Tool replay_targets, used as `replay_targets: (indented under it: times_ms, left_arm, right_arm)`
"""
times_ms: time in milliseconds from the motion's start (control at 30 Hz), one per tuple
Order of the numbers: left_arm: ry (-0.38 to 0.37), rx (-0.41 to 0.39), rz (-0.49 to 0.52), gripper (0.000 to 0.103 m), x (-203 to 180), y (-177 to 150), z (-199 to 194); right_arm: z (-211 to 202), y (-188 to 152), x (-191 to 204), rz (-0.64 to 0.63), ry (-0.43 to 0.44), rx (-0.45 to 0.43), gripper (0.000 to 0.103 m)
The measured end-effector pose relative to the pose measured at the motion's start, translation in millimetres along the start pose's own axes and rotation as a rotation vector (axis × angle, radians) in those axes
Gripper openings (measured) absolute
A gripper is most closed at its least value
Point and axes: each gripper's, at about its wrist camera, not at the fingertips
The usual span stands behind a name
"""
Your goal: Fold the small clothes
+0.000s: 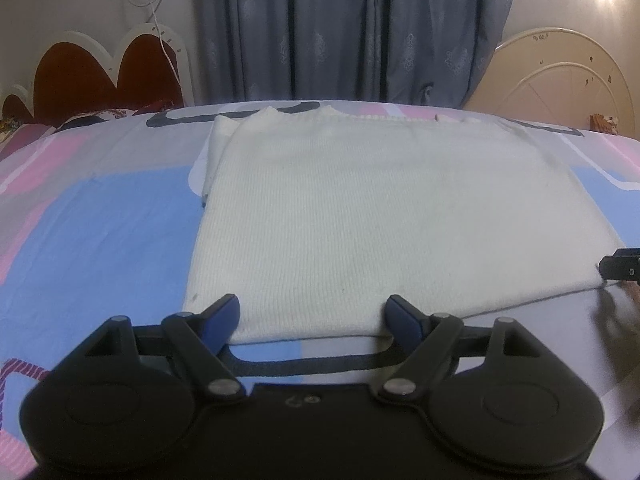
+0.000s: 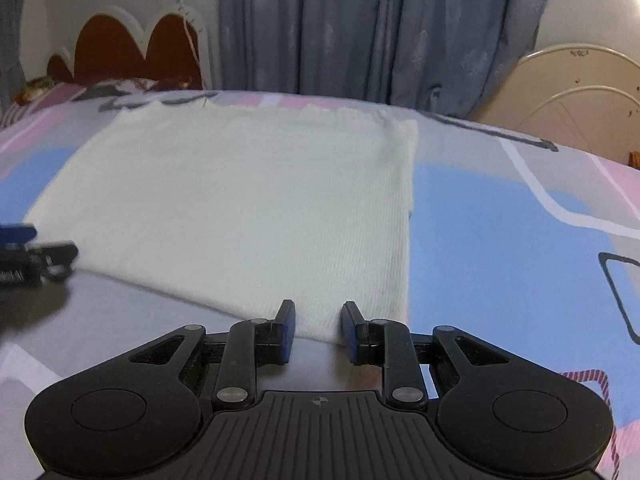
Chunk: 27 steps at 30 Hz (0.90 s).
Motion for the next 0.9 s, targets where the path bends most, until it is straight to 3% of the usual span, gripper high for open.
replay_targets:
  times_ms: [133,400,600,700,767,900]
  left_arm:
    - [0.0,0.005,0.004,0.081,0.6,0.9,0.4]
    - [-0.015,0.016,-0.002,0.082,5.1,1.8,2.2]
    - [-0.019,0.069,-0.023,0.081,21.2,3.6,-2.3]
    - [0.034,0.106,-0.106,0.08,39.5,1.5,-9.3]
    - [0.009,0.113,-0.203,0.079,55.1,-6.0,-16.5]
    - [-0.105,0.143,-0.409,0.076,71.4,-19.4,-24.1]
  right_arm:
    - [6.6,-3.5,-11.7,0.048,0.019,0.024,0.024]
    - [4.6,0.4,-14.6,0.021,0.03,0.037,0.024]
    - [6.3,2.3,-23.2,0.047,0.053,0.057,0.024]
    - [-1.7,11.2,-21.9,0.065,0.054,0.071,0.024]
    - [-21.7,12.7,-18.1,0.069,0.086,-0.002,0.024]
    - [-35.2,4.1,-13.8,0.102,0.136,-0.027,0.021]
Point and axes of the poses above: each gripper's, at about its wrist camera, not at the fingertips, and z roughly the way its jaws point, x to its left, y to its top, and after that the axes turned 13 degrees about y, right-handed
